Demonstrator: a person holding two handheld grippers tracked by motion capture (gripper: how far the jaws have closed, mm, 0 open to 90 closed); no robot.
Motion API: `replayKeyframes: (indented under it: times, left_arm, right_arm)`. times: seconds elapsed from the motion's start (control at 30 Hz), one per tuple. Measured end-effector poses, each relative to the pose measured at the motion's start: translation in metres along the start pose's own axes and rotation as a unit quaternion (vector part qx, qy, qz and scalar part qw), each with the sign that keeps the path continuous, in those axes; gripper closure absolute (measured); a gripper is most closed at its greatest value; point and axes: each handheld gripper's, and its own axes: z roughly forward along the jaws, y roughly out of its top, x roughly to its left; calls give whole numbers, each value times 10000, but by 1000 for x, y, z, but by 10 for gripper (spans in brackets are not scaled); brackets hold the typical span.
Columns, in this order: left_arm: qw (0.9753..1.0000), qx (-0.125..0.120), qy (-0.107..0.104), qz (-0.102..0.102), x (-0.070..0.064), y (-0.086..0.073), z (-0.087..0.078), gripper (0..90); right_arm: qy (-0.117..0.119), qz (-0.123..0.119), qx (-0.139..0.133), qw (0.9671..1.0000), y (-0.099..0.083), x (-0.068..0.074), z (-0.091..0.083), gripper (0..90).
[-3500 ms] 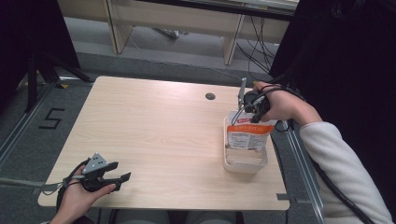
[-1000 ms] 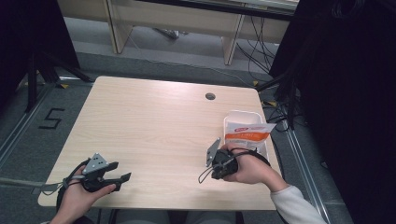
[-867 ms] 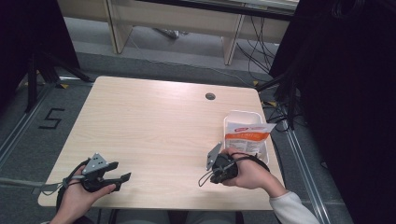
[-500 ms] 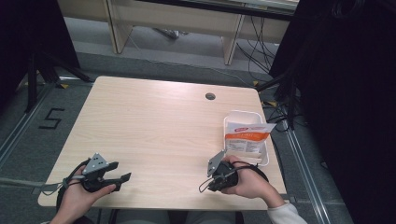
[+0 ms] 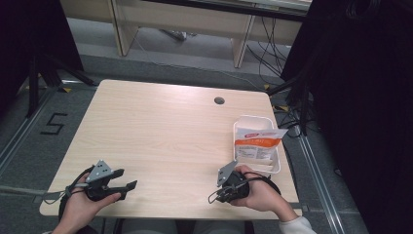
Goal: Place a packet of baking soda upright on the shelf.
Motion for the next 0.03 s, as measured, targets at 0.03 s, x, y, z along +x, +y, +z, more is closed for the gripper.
replayKeyframes:
  times: [0.03]
  left_arm:
    - [10000,-22,19,41,0,0,0,322]
  right_arm:
    - [-29,36,19,10000,-1,0,0,762]
